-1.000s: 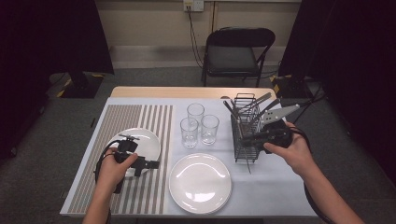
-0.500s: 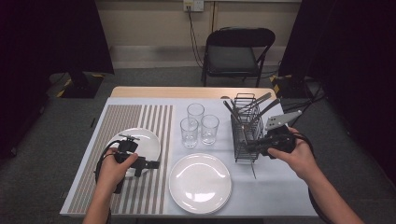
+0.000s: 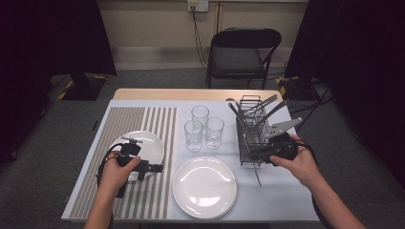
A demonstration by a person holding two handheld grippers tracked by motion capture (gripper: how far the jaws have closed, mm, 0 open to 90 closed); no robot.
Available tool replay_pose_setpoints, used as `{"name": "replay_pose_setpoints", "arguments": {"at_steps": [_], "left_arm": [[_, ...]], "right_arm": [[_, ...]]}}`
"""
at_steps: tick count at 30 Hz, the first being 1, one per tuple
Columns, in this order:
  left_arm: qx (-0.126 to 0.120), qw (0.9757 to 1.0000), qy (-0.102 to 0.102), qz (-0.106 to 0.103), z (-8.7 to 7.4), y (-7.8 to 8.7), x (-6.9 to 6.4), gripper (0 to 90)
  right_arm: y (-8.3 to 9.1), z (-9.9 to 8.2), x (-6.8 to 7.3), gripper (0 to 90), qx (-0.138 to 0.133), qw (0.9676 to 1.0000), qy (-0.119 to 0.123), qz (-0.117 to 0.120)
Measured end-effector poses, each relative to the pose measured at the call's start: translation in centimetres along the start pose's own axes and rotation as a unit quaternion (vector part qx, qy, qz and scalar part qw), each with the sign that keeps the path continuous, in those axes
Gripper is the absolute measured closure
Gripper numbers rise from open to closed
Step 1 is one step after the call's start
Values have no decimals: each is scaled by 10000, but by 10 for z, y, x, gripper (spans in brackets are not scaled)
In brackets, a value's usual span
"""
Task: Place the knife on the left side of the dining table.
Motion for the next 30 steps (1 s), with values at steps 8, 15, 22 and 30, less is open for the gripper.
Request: {"name": "replay_pose_setpoints", "arguments": {"at_steps": [8, 15, 22, 30], "left_arm": [[-48, 9999, 106, -120, 3, 1, -5, 198], [-78, 9996, 241, -141, 7, 6, -7, 170], [-40, 9994, 253, -239, 11, 6, -14, 170], [164, 9992, 207, -300, 15, 4, -24, 170]], "right_arm": [[-2, 0, 1, 807, -78, 10000, -8, 7], [-9, 0, 2, 807, -169, 9999, 26, 1], [-15, 1, 4, 808, -236, 9997, 40, -22], [-19, 1, 6, 809, -286, 9996, 49, -69]]}}
Point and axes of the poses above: each handheld gripper's, and its own axes: y roughly backward along the jaws, z roughly out of its top, x roughly to its left, the point moved 10 cm from there along -y, roughly forward along the jaws, and after that the axes turned 8 degrees about -y, right-handed, at the moved point
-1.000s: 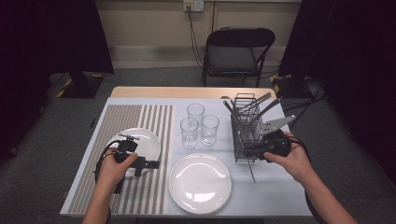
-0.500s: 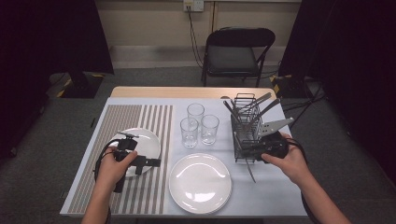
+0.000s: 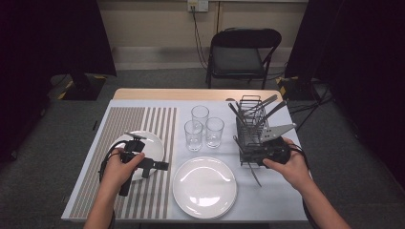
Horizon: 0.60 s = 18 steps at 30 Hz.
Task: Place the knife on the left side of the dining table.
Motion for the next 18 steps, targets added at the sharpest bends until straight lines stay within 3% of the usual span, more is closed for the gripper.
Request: {"name": "replay_pose_setpoints", "arguments": {"at_steps": [8, 18], "left_arm": [[129, 9999, -40, -30, 5, -2, -11, 170], [50, 10000, -3, -37, 16, 1, -23, 181]], "right_arm": [[-5, 0, 3, 810, 36, 10000, 40, -11], [-8, -1, 4, 811, 14, 10000, 57, -34]]}}
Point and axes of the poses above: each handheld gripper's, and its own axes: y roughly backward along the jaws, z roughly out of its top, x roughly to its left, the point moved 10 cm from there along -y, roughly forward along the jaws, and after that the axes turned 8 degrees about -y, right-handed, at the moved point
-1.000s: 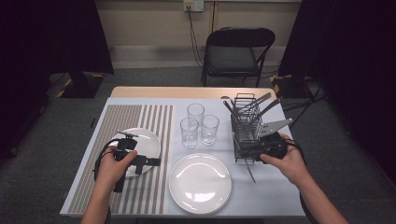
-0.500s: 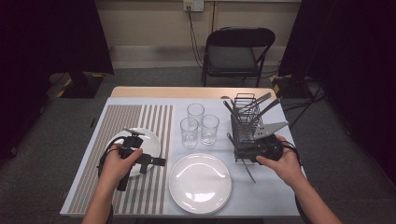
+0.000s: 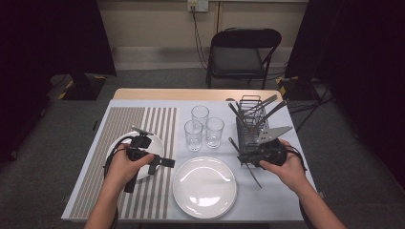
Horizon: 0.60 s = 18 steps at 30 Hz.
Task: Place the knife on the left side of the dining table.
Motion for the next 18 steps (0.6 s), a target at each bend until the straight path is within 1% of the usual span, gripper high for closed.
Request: {"name": "replay_pose_setpoints", "arguments": {"at_steps": [2, 4, 5, 6, 7, 9, 10, 11, 16, 17, 18], "left_arm": [[-8, 10000, -7, -14, 2, -1, -3, 186], [-20, 10000, 71, -55, 5, -3, -7, 190], [2, 10000, -18, -67, 5, -3, -7, 195], [20, 10000, -32, -72, 6, -4, -8, 196], [6, 10000, 22, -83, 7, -5, -10, 197], [-3, 10000, 33, -92, 9, -6, -12, 201], [27, 9999, -28, -97, 10, -7, -12, 205], [0, 10000, 26, -93, 11, -7, -13, 210], [0, 9999, 37, -138, 16, -8, -19, 227], [30, 9999, -34, -142, 16, -8, -19, 230], [14, 9999, 14, -159, 17, -8, -22, 232]], "right_arm": [[-1, 0, 0, 811, 3, 10000, 23, -8], [-2, 0, 1, 811, 10, 10000, 34, -19], [-3, 0, 2, 811, 17, 10000, 49, -22], [-4, 0, 2, 811, 22, 10000, 63, -14], [-5, 0, 3, 811, 22, 10000, 83, -27], [-6, 0, 3, 812, 31, 10000, 79, -25], [-6, 0, 3, 812, 34, 10000, 86, -35], [-6, 0, 3, 812, 35, 10000, 81, -42], [-8, 0, 4, 812, 34, 9999, 143, -76], [-9, -1, 5, 812, 42, 9998, 150, -90], [-9, -1, 6, 812, 53, 9998, 148, -74]]}}
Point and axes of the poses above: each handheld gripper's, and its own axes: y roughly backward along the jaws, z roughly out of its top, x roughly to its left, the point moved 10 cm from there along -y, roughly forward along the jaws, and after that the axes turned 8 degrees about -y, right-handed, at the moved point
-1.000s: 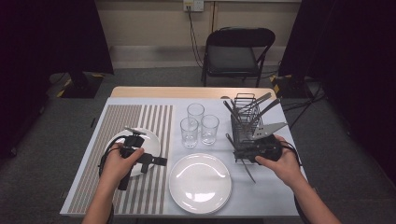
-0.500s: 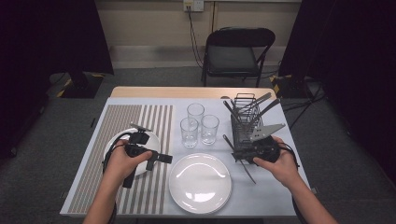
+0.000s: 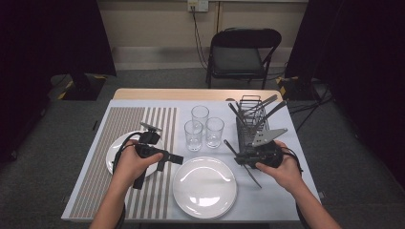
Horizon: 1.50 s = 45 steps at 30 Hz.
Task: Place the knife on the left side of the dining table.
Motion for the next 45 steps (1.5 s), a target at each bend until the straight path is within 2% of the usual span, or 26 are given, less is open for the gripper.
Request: {"name": "replay_pose_setpoints", "arguments": {"at_steps": [5, 9, 10, 19, 25, 27, 31, 37, 38, 39, 45], "left_arm": [[16, 9999, -110, 2, 3, -1, -4, 232], [18, 9999, -106, -37, 5, -3, -8, 232], [-19, 10000, -54, -61, 7, -4, -10, 232], [19, 9999, -90, -129, 16, -8, -20, 244], [36, 9997, -184, -171, 23, -9, -28, 251], [25, 9996, -137, -233, 25, -10, -32, 256], [45, 9994, -221, -251, 28, -11, -33, 269], [35, 9995, -199, -259, 33, -12, -37, 288], [5, 9995, -122, -278, 34, -13, -40, 289], [11, 9994, -186, -289, 35, -13, -40, 291], [-19, 9992, -210, -346, 40, -15, -45, 330]], "right_arm": [[-2, 0, 1, 813, -9, 10000, 30, -11], [-4, 0, 2, 813, 3, 10000, 41, -18], [-4, 0, 2, 813, 8, 10000, 45, -19], [-8, -1, 3, 815, 29, 9999, 97, -26], [-10, -2, 5, 816, 48, 9999, 119, -26], [-10, -3, 6, 816, 55, 9999, 118, -13], [-10, -3, 6, 816, 63, 9999, 122, -16], [-12, -4, 7, 816, 82, 9999, 130, -1], [-12, -4, 7, 817, 82, 9999, 135, -5], [-12, -5, 7, 817, 89, 9999, 136, 3], [-12, -6, 9, 817, 103, 9998, 162, -10]]}}
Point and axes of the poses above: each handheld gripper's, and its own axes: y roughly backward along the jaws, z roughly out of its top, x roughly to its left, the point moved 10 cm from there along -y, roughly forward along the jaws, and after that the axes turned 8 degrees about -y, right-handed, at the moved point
